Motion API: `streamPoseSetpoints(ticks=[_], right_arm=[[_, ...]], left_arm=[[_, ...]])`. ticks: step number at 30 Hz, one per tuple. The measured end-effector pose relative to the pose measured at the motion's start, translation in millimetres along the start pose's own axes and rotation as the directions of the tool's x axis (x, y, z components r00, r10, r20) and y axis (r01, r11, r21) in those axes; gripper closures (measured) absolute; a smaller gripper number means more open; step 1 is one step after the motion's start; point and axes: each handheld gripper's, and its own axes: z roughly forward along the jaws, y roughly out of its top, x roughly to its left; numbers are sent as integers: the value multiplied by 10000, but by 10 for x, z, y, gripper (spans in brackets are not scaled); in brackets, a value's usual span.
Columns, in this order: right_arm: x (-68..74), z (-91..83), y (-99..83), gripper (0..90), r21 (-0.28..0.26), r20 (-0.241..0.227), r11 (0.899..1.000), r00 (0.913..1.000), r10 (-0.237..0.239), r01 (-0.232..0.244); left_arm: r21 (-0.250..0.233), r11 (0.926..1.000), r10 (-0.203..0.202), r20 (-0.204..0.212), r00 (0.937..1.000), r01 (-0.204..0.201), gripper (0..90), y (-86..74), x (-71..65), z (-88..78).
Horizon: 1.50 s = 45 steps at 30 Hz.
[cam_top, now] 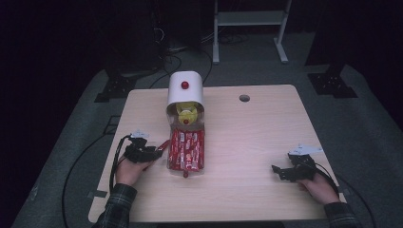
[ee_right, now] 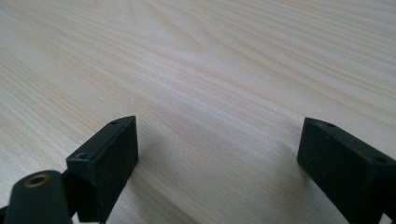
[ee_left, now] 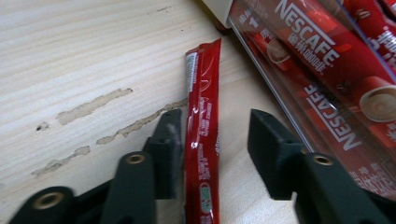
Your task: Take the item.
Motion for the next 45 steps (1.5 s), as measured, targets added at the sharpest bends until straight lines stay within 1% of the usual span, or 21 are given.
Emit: streamPoseSetpoints(ticks=[3, 4, 5, 7, 11, 14, 15, 19, 21, 24, 26, 29, 32, 35, 36, 40, 41, 43, 45], right_arm=[[0, 0, 0, 113, -1, -3, 10000, 10000, 3, -3], [1, 0, 0, 114, -4, -2, 10000, 10000, 7, -7], [0, 0, 0, 113, -1, -5, 10000, 10000, 5, -5], [0, 0, 0, 114, 0, -4, 10000, 10000, 3, -3], [0, 0, 0, 113, -2, -5, 10000, 10000, 2, -2], [0, 0, 0, 114, -1, -2, 10000, 10000, 1, -1], [0, 0, 0, 114, 0, -2, 10000, 10000, -1, 1], [0, 0, 0, 113, -1, -3, 10000, 10000, 4, -4], [1, 0, 0, 113, -3, -3, 10000, 10000, 8, -8], [0, 0, 0, 113, 0, -2, 10000, 10000, 3, -3], [0, 0, 0, 113, -1, -4, 10000, 10000, 3, -3], [1, 0, 0, 114, -4, -2, 10000, 10000, 10, -10], [0, 0, 0, 114, 1, -2, 10000, 10000, 2, -2], [1, 0, 0, 113, -4, -2, 10000, 10000, 8, -8], [0, 0, 0, 114, 1, -3, 10000, 10000, 5, -5], [0, 0, 0, 113, 0, -1, 10000, 10000, 2, -2], [0, 0, 0, 113, 0, -1, 10000, 10000, 2, -2], [0, 0, 0, 113, 1, 1, 10000, 10000, 2, -2], [0, 0, 0, 113, 1, -3, 10000, 10000, 3, -3]], left_arm=[[-17, 10000, 46, -87, 10000, -46, 424, -10, 22, -33], [-73, 10000, -7, -116, 9999, 6, 407, -18, 24, -41], [-105, 9999, 84, -169, 9998, -85, 384, -20, 34, -50], [-150, 9999, 69, -264, 9996, -73, 353, -28, 43, -68], [-187, 9996, 179, -478, 9987, -188, 277, -42, 79, -101], [-216, 9998, 11, -696, 9976, -26, 216, -53, 112, -118], [-201, 9998, 11, -748, 9972, -26, 195, -54, 124, -126], [-368, 9992, -166, -990, 9949, 130, 161, -68, 170, -160], [-376, 9991, -245, -1230, 9921, 201, 115, -74, 197, -175], [-413, 9988, -332, -1472, 9885, 274, 78, -86, 236, -192], [-436, 9981, -492, -1609, 9858, 427, 34, -95, 261, -199], [-514, 9975, -577, -1754, 9828, 494, 19, -111, 309, -220], [-563, 9963, -750, -1908, 9788, 653, 18, -136, 366, -243], [-592, 9958, -814, -2090, 9745, 705, 19, -165, 416, -261], [-496, 9959, -847, -2203, 9717, 756, 19, -184, 446, -267], [-426, 9941, -1067, -2301, 9673, 995, 19, -232, 522, -267], [-426, 9941, -1067, -2301, 9673, 995, 19, -232, 522, -267], [-327, 9935, -1136, -2459, 9626, 1088, 19, -261, 567, -266], [-279, 9931, -1171, -2507, 9610, 1137, 19, -277, 591, -261]])
